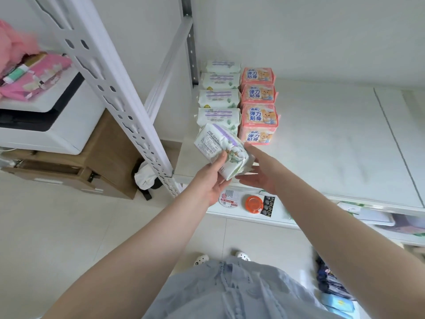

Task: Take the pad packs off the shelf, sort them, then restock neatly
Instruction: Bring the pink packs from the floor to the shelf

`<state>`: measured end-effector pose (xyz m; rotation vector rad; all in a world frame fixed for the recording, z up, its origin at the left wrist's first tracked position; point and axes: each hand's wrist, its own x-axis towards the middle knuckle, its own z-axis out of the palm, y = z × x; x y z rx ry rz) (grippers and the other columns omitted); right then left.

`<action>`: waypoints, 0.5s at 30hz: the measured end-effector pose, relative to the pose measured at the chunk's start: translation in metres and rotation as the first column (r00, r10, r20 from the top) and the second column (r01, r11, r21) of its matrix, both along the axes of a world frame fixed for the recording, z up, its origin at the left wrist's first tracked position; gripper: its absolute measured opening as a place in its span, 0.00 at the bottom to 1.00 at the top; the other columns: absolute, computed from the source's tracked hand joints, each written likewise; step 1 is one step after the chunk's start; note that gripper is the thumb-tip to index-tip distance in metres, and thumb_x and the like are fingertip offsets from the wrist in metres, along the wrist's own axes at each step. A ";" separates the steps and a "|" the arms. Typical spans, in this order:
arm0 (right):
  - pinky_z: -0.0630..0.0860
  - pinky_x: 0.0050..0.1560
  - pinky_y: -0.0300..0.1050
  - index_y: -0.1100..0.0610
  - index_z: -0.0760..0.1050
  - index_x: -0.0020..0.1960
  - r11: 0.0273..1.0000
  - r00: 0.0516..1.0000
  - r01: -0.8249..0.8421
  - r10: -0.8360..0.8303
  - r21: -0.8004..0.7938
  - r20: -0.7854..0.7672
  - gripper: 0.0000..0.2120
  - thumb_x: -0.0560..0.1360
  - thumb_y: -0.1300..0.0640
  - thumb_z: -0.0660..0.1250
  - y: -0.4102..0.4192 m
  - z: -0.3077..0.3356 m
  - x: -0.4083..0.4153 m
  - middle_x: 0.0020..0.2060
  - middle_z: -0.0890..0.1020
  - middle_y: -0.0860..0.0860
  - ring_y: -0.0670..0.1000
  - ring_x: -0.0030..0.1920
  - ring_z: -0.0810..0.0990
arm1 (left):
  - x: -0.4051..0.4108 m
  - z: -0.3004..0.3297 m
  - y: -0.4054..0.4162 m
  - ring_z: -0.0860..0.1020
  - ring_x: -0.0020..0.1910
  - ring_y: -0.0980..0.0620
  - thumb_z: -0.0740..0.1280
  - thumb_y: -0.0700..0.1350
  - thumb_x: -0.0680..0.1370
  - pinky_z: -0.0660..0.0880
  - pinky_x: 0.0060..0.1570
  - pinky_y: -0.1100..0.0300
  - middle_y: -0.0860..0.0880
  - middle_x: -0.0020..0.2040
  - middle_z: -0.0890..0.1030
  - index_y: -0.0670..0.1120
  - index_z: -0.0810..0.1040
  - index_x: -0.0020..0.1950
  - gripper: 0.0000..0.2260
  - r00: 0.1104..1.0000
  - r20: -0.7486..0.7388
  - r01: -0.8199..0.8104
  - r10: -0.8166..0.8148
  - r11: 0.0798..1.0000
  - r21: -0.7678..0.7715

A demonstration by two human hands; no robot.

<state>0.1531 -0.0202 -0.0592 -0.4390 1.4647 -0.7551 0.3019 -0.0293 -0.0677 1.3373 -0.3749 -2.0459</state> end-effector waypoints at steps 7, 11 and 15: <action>0.80 0.39 0.38 0.57 0.78 0.57 0.968 0.998 0.061 -0.064 -0.242 -0.004 0.15 0.71 0.58 0.74 0.015 -0.001 -0.001 0.44 0.85 0.50 0.47 0.40 0.85 | 0.034 0.002 -0.007 0.79 0.51 0.53 0.69 0.54 0.74 0.73 0.60 0.53 0.48 0.50 0.82 0.48 0.76 0.55 0.14 0.994 -0.017 0.106 -0.106 0.994 -0.038; 0.80 0.45 0.41 0.56 0.78 0.54 0.913 0.993 0.092 -0.112 -0.398 -0.029 0.15 0.69 0.64 0.74 0.013 0.002 0.005 0.48 0.84 0.52 0.51 0.46 0.84 | 0.040 0.006 -0.021 0.79 0.55 0.48 0.71 0.51 0.73 0.76 0.59 0.46 0.45 0.56 0.82 0.46 0.76 0.58 0.17 0.994 0.032 0.108 -0.105 0.989 -0.102; 0.81 0.52 0.45 0.55 0.74 0.62 0.879 0.986 0.127 -0.162 -0.460 -0.038 0.24 0.68 0.63 0.76 0.007 0.001 0.008 0.54 0.82 0.54 0.53 0.51 0.84 | 0.042 0.003 -0.025 0.80 0.57 0.45 0.68 0.46 0.77 0.75 0.60 0.45 0.41 0.62 0.79 0.43 0.71 0.67 0.19 0.998 -0.021 0.049 -0.055 0.976 -0.213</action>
